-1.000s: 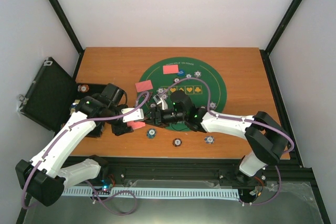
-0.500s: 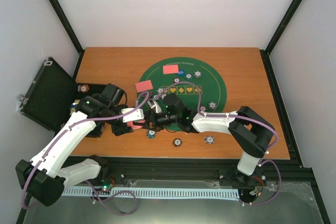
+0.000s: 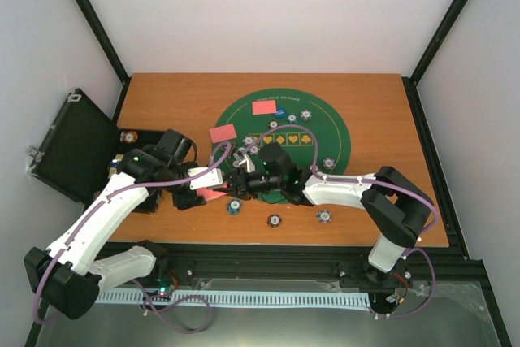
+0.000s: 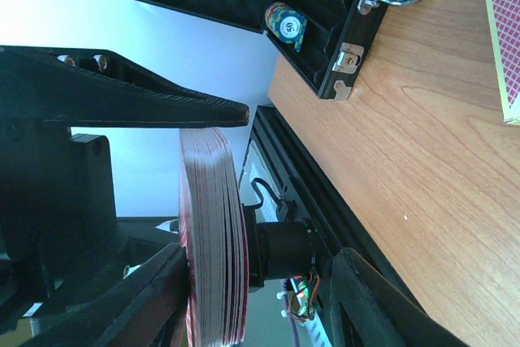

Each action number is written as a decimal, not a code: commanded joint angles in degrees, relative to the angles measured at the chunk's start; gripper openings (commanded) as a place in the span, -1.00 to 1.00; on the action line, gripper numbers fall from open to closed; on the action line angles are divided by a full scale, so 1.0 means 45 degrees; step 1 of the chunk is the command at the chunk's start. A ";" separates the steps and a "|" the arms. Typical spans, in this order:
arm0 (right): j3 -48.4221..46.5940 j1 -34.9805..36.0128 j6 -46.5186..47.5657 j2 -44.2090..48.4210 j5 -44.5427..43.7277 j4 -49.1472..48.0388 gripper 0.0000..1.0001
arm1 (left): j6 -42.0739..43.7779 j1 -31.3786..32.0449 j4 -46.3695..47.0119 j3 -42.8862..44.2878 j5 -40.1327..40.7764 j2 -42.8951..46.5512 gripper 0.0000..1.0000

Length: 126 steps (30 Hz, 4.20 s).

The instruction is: Distribute texas hold em gaming equipment

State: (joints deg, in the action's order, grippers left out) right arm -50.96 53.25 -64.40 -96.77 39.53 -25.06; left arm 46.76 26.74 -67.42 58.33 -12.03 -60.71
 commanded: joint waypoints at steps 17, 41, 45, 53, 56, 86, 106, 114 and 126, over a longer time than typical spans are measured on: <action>0.0583 -0.0448 0.0558 0.1990 -0.0756 0.1618 -0.94 | 0.0272 -0.0025 0.0119 0.0213 -0.0058 0.0096 -0.78; 0.1189 -0.8060 0.7164 0.3227 0.0014 0.9909 -0.94 | 0.0304 -0.0025 0.0026 0.0396 -0.0027 -0.0046 -0.77; 0.0527 -0.8391 0.7805 0.2228 -0.0064 1.0212 -0.94 | 0.0360 -0.0022 -0.0054 0.0420 0.0032 -0.0016 -0.78; -0.0886 -0.8425 0.8359 0.0164 -0.0380 1.0537 -0.95 | 0.0389 -0.0025 -0.0123 0.0427 0.0085 0.0059 -0.78; -0.1537 -0.8420 0.8772 -0.0390 -0.0735 1.1027 -0.94 | 0.0414 -0.0025 -0.0120 0.0444 0.0095 0.0072 -0.78; -0.3697 -0.7867 0.8638 0.1528 -0.3189 1.2844 -0.06 | 0.0378 -0.0025 -0.0163 0.0477 -0.0002 0.0050 -0.77; 0.0914 -0.1328 0.0903 0.3011 -0.0710 0.2201 0.42 | 0.0084 -0.0025 0.0138 0.0329 -0.0357 -0.0069 -0.77; 0.0058 -0.0085 0.0339 0.1339 -0.0754 0.0839 0.39 | 0.0118 -0.0025 0.0101 0.0378 -0.0275 -0.0084 -0.77; -0.0468 0.0620 -0.0109 0.0278 -0.0545 0.0040 0.38 | 0.0197 -0.0025 0.0096 0.0346 -0.0236 -0.0084 -0.77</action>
State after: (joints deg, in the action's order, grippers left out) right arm -50.72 54.50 -63.96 -92.90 36.77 -21.67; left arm 47.37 26.74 -67.51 58.35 -12.21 -61.08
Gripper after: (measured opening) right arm 0.692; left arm 0.690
